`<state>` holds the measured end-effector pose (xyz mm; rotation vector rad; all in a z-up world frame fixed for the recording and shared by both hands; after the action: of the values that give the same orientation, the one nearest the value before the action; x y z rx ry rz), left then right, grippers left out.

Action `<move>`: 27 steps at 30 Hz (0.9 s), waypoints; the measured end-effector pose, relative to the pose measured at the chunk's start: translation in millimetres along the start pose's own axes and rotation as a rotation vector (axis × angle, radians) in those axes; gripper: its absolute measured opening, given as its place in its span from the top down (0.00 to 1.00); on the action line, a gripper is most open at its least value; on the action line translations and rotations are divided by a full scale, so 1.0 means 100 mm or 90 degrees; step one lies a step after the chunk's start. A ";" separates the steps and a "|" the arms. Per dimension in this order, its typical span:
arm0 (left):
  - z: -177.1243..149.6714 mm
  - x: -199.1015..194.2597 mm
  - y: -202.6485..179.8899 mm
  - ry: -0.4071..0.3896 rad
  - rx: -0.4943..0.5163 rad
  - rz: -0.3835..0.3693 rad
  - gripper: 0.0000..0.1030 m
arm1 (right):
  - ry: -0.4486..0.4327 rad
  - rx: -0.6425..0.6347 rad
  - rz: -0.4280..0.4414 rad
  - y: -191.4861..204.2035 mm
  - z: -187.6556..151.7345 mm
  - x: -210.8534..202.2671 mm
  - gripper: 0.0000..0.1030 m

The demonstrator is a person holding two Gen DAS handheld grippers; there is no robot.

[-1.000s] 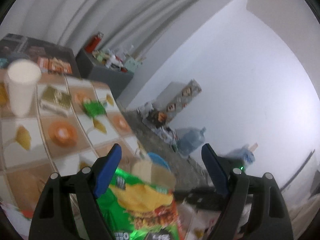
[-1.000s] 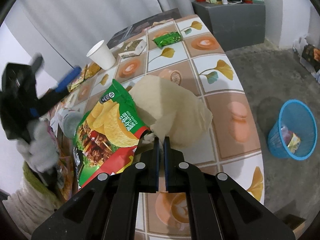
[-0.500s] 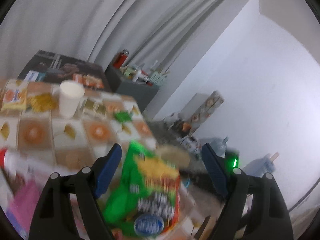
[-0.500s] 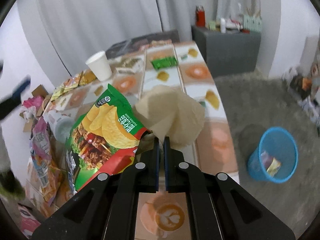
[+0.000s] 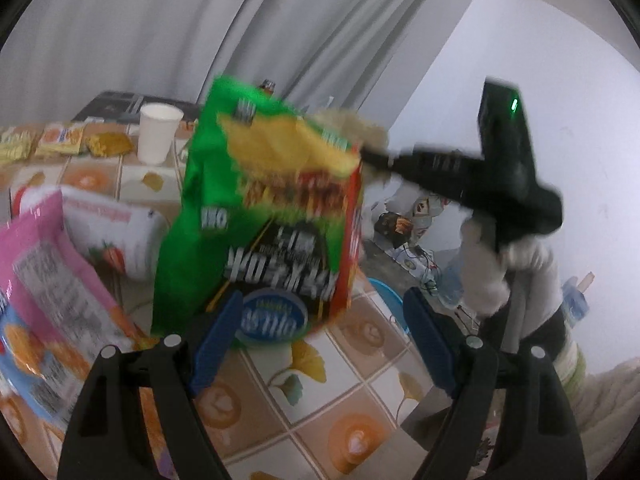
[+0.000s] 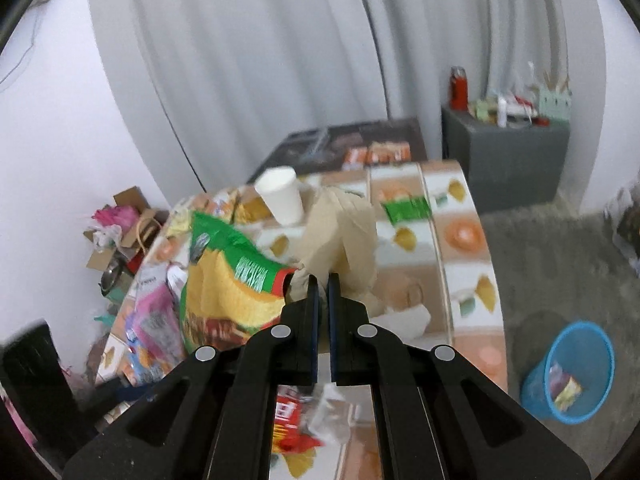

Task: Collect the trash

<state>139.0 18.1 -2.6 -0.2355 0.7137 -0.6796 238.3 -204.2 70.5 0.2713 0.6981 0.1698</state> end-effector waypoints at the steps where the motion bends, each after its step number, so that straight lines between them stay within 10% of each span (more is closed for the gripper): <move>1: -0.03 0.02 0.01 0.004 -0.005 0.002 0.22 | -0.009 0.001 0.009 0.01 0.06 -0.02 0.97; 8: -0.11 0.06 0.05 0.010 -0.020 0.017 0.22 | -0.040 0.015 0.062 -0.01 0.08 -0.12 0.97; 27: 0.23 -0.38 0.16 -0.094 -0.054 -0.005 0.22 | 0.156 0.123 -0.020 -0.46 -1.66 -0.07 0.92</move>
<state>141.1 53.9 27.8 -0.3634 0.6009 -0.6322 127.2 -217.9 -60.8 0.4283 0.9640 0.1064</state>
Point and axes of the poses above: each gripper's, at about its wrist camera, not at the fingertips, and x roughly the way its jaws point, y to its left, z to its top, the point moved 4 cm from there along x, roughly the way its jaws point, and after that the axes turned 6 degrees about z, right-handed, at the moved point
